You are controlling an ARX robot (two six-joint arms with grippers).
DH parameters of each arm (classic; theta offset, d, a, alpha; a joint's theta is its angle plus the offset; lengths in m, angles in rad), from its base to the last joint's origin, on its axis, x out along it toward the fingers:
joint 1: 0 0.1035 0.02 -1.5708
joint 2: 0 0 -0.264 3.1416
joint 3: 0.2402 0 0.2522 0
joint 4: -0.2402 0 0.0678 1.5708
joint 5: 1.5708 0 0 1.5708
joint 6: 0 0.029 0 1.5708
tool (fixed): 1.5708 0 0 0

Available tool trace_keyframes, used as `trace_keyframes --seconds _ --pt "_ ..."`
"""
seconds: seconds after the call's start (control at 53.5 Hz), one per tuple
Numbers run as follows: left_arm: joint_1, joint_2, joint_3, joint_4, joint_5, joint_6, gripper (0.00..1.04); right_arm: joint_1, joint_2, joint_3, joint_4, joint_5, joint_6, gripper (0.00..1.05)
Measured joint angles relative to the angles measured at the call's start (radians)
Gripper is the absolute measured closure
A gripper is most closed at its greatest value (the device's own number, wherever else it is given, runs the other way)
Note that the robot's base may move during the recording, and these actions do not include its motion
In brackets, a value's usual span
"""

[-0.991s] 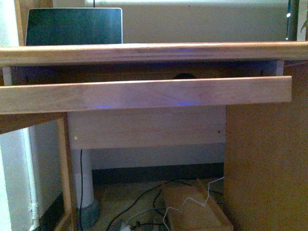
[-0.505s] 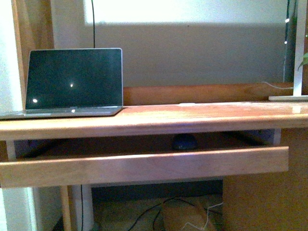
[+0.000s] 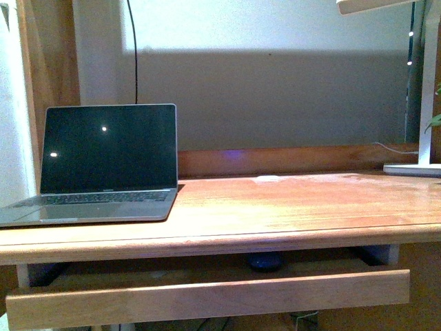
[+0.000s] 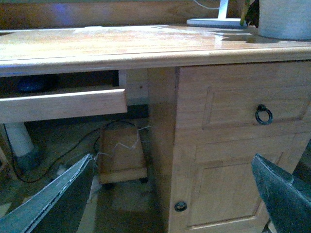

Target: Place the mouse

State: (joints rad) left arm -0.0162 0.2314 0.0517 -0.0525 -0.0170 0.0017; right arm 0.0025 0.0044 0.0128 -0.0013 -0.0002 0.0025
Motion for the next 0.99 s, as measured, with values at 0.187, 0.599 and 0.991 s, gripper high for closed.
trace_keyframes --seconds 0.187,0.599,0.991 --pt "0.153 0.466 0.048 0.351 0.183 0.182 0.08 0.0 0.0 0.0 0.0 0.0 0.0 0.07" --pt "0.099 1.423 0.437 0.989 0.307 0.782 0.08 0.0 0.0 0.0 0.0 0.0 0.0 0.07" --pt "0.064 1.677 0.709 0.944 0.356 0.941 0.08 0.0 0.0 0.0 0.0 0.0 0.0 0.07"
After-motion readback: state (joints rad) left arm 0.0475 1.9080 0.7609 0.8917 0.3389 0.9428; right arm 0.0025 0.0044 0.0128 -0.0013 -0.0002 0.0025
